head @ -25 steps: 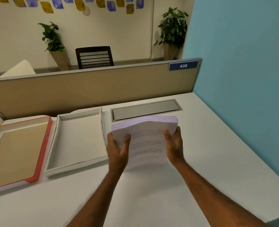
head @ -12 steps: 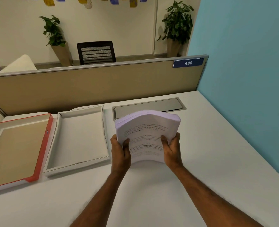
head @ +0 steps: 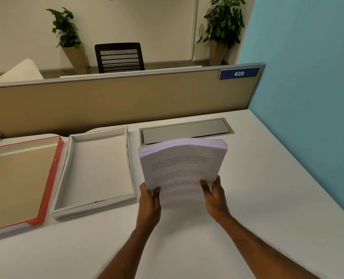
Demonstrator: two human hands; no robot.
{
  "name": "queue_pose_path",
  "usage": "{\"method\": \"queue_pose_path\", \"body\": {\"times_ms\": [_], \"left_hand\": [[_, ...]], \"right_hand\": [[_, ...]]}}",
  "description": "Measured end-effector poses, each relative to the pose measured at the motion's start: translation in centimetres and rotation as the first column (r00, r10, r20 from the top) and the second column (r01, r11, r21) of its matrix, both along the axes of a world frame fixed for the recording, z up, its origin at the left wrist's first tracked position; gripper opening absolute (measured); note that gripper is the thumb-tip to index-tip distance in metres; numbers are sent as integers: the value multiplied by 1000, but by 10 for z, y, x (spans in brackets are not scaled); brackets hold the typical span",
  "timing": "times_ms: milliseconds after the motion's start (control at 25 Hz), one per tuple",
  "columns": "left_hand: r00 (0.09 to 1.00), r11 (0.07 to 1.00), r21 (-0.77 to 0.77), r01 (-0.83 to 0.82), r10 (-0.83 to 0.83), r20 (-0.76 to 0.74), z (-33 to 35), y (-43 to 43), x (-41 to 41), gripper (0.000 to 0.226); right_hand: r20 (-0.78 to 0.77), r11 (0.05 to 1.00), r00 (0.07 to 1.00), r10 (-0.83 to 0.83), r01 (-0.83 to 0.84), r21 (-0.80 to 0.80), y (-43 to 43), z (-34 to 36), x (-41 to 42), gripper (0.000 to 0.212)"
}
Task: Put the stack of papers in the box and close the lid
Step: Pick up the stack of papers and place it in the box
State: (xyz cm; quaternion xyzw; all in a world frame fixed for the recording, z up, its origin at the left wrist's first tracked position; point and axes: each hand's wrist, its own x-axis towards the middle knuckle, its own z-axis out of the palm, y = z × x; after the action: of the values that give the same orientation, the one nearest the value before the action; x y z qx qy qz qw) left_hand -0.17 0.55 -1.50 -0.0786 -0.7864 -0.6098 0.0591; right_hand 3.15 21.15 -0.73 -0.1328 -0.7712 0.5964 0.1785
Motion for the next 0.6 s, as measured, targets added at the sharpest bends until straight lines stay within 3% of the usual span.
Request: {"method": "queue_pose_path", "body": {"times_ms": [360,600], "left_hand": [[990,938,-323,-127,98,-104,57,-6,-59,15],[985,883,-458,-100,153,81,61,-26,-64,32]], "right_hand": [[86,978,996,-38,20,209,8,59,-47,29],[256,965,966,32,-97,245,-9,74,-56,32]]}}
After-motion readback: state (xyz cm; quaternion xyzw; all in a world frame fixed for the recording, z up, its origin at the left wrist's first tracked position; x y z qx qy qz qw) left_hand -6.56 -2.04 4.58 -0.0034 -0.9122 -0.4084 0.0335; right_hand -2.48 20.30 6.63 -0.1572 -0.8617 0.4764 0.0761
